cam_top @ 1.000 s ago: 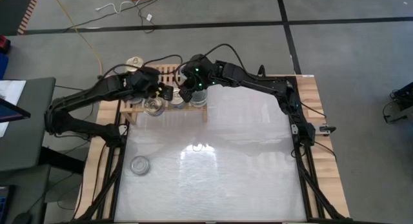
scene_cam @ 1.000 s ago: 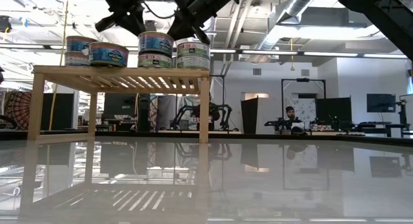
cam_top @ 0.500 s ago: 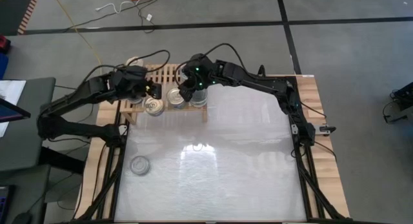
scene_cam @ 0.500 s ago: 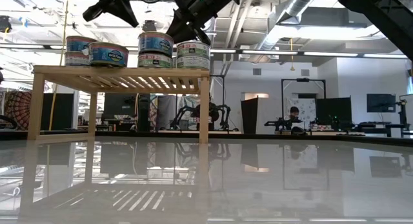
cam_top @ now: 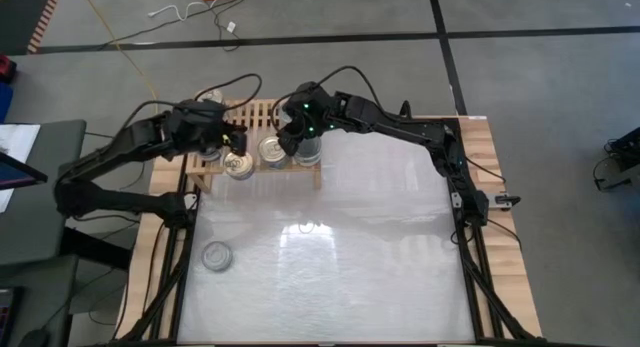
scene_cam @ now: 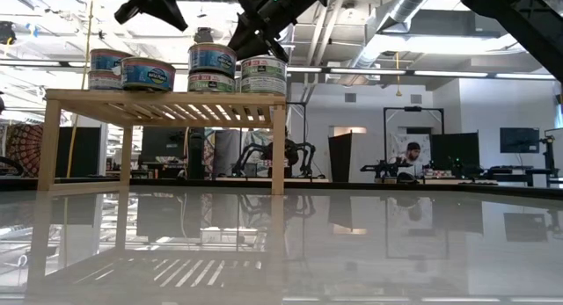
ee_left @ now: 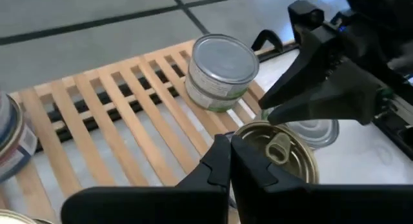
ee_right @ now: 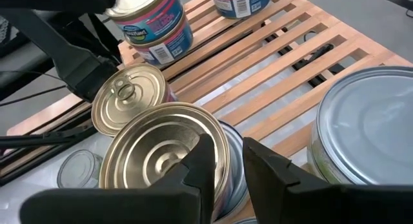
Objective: Stack canned seafood by type on shelf
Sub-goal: Stack the blue tuna can on top of the bottom right blue tuna can on the shelf
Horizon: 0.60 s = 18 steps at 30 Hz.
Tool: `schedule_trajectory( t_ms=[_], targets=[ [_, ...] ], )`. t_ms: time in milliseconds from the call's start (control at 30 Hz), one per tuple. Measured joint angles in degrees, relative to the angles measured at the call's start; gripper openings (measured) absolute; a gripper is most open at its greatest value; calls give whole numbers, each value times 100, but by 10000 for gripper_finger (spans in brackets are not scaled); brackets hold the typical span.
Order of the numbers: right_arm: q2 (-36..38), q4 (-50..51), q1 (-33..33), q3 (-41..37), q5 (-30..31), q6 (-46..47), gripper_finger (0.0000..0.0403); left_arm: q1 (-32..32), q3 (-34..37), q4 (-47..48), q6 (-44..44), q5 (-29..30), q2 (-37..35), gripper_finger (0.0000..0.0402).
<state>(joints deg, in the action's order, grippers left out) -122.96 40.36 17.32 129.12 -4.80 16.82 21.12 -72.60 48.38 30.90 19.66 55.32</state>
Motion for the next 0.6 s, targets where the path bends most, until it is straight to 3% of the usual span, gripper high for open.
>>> schedule_trajectory(
  t_ms=[300,600],
  targets=[
    [2,-2,2,0,2,418,107,2,0,-44,-586,-209,-408,43],
    [2,-9,2,0,4,433,107,0,0,65,-921,-265,-642,153]
  ],
)
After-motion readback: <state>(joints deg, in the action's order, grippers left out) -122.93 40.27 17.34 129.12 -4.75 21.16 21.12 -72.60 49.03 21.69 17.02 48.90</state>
